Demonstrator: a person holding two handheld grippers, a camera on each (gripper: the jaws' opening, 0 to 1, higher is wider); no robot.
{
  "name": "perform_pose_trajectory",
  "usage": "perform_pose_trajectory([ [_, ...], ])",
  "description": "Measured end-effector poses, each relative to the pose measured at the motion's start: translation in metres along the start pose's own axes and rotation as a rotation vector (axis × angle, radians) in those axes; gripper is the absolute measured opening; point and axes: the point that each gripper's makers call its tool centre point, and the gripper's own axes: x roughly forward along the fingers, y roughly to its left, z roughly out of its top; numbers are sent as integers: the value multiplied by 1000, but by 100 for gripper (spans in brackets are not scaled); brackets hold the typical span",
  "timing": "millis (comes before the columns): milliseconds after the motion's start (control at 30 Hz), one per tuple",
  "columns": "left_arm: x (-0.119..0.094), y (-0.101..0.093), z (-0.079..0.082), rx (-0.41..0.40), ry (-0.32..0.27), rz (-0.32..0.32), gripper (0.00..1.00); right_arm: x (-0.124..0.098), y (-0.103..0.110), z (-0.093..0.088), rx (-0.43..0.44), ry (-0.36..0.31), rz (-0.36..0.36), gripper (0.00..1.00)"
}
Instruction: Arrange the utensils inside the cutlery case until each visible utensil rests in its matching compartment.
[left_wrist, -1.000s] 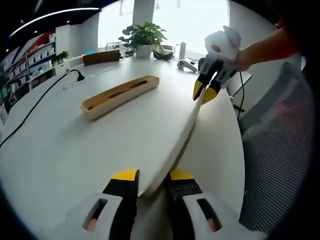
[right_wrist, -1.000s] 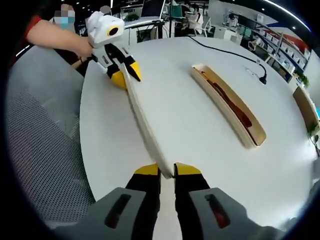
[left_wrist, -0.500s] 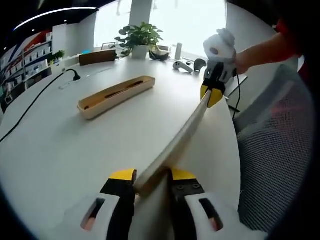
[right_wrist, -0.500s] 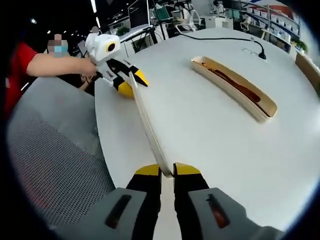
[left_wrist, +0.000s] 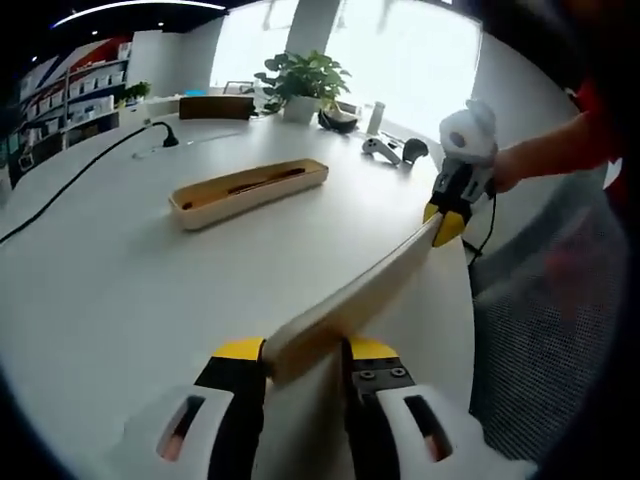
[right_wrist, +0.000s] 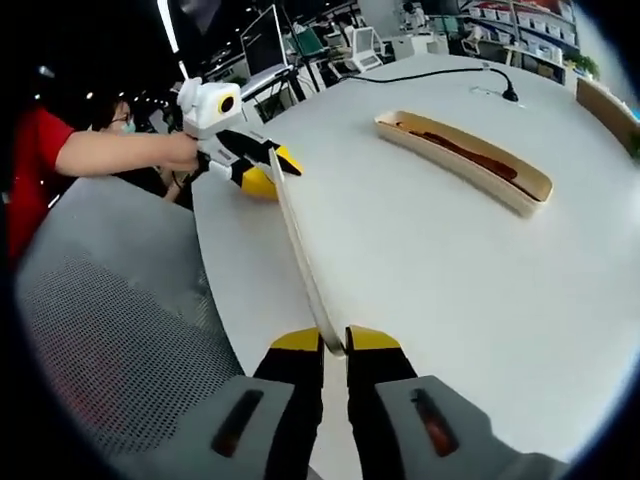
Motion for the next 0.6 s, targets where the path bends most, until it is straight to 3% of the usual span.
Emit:
perform_pose_trajectory([
  [167, -1, -1, 0, -19, -6, -16, 30, -1, -3, 0, 152, 29, -18, 6],
  [367, -6, -4, 2, -7, -4, -42, 27, -2, -4, 1, 57, 13, -22, 6],
  [500, -9, -5, 9, -12, -16, -55, 26, -5, -8, 3, 85, 4, -6, 6],
  [600, -10, -5, 15, -12, -25, -52, 26, -8, -8, 6, 165, -6, 10, 6],
])
